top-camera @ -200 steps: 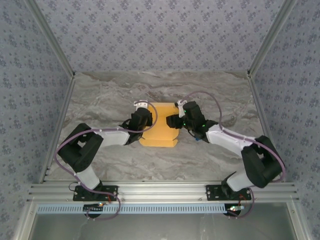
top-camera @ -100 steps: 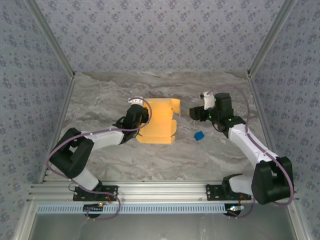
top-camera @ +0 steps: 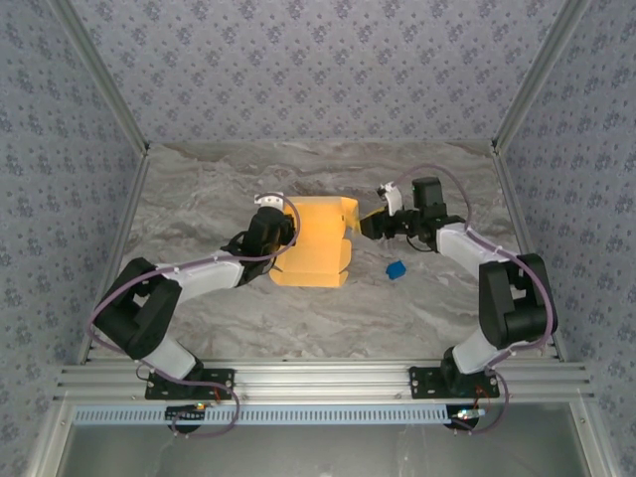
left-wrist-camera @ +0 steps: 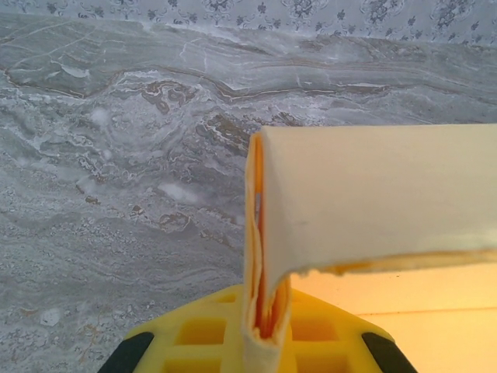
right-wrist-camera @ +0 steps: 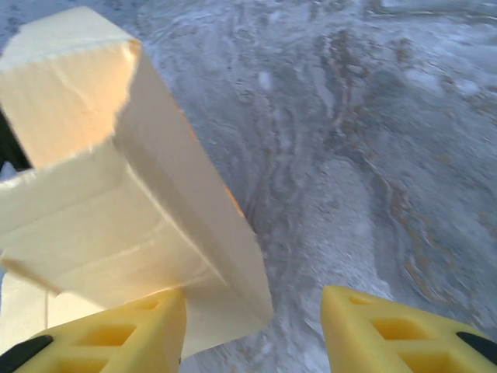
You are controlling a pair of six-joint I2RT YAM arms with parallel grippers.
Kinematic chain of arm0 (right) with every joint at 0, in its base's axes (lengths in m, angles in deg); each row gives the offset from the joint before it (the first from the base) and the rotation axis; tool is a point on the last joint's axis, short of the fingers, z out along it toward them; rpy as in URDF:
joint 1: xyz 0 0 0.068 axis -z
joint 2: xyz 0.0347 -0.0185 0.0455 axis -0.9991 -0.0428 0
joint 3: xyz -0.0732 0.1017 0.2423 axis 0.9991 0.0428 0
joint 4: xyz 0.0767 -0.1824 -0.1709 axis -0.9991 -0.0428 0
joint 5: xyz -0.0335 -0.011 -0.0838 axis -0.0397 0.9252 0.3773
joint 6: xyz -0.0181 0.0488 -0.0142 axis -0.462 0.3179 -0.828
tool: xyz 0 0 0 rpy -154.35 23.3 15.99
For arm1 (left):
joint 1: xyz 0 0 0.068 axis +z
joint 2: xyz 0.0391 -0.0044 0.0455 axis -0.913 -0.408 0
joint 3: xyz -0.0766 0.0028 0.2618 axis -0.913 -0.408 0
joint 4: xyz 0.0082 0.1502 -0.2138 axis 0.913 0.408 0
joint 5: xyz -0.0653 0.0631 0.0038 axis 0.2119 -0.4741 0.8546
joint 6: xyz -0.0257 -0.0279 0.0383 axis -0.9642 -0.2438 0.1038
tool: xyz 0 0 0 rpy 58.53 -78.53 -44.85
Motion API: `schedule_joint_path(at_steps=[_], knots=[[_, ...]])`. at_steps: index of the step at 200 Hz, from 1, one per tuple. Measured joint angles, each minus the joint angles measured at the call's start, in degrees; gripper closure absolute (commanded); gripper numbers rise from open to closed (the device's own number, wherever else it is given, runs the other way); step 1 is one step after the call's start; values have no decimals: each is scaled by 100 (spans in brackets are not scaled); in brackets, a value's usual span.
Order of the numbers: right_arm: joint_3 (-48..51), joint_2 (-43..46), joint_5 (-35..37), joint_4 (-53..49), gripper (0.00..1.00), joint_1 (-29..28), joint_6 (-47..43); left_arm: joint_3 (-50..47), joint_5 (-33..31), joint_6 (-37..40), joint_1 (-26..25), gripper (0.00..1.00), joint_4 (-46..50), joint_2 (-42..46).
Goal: Fold the paper box
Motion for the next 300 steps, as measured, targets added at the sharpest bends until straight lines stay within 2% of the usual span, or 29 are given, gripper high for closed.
schedule_joint_path(at_steps=[34, 103, 171, 237, 300], knots=[[-168, -149, -245, 92, 57, -151, -133, 0, 13, -2, 0, 95, 0, 0], [-177, -170, -151, 173, 58, -402, -227, 0, 57, -4, 0, 95, 0, 0], [-175, -168, 1049, 625, 58, -887, -205, 0, 57, -63, 0, 95, 9, -2], [175, 50, 2559, 1088, 52, -1373, -164, 0, 55, -90, -13, 95, 48, -7], [190, 48, 3064, 1366, 50, -1469, -74, 2, 63, -107, -42, 95, 44, -7]])
